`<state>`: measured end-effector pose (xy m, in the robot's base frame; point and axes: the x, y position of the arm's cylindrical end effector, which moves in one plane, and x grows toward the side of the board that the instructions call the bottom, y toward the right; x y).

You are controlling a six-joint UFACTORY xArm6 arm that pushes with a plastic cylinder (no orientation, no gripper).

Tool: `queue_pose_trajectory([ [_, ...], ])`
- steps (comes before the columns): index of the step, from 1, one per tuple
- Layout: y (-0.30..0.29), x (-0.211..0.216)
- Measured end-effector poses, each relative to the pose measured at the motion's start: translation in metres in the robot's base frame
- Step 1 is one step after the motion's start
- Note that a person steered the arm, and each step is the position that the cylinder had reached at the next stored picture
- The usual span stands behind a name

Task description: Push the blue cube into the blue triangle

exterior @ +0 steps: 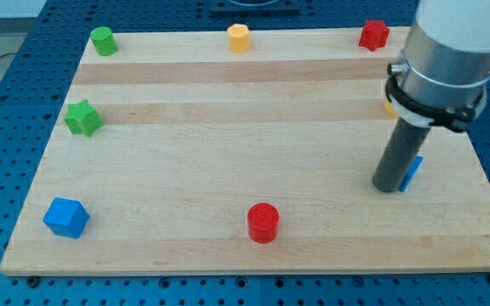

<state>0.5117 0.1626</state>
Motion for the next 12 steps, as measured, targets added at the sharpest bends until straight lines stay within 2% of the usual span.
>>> queue_pose_trajectory([
  [1, -0.009, -0.002],
  [2, -0.079, -0.026],
  [3, -0.199, -0.034],
  [4, -0.348, -0.032],
  [5, -0.463, -0.018],
  [6, -0.467, -0.007],
  [8, -0.445, 0.069],
  [9, -0.366, 0.065],
  [10, -0.281, 0.021],
  [11, -0.281, 0.014],
  [12, -0.345, 0.023],
])
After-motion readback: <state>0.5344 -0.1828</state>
